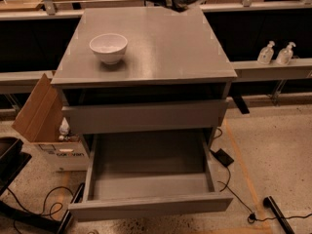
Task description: Place blue chip bag into middle drawer
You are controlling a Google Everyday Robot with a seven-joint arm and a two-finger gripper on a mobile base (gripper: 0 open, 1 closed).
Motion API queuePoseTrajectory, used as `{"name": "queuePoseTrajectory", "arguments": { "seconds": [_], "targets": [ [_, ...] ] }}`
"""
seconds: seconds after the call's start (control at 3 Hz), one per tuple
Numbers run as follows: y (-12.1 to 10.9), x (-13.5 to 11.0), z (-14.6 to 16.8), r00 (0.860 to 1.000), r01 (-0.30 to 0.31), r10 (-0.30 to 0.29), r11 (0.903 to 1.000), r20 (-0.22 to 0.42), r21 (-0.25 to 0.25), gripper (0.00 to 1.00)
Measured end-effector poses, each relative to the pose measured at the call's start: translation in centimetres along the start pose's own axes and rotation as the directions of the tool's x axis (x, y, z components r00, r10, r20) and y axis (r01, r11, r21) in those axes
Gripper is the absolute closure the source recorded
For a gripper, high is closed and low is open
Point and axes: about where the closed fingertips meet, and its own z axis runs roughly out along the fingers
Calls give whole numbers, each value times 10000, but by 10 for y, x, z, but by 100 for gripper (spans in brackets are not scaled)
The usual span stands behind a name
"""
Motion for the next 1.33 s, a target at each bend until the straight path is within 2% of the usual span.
{"name": "queuePoseTrajectory", "arguments": {
  "seconds": [0.33, 0.67, 1.0, 1.33],
  "targets": [
    [47, 33, -14, 9985, -398, 379, 9981, -399, -477, 100],
    [107, 121, -1, 9891, -852, 659, 9854, -1315, -1474, 100],
    [141, 183, 8, 9869, -1374, 1166, 9697, -1117, -2021, 100],
    [166, 229, 23, 9842, -1773, 1724, 9567, -412, -2308, 100]
  ]
}}
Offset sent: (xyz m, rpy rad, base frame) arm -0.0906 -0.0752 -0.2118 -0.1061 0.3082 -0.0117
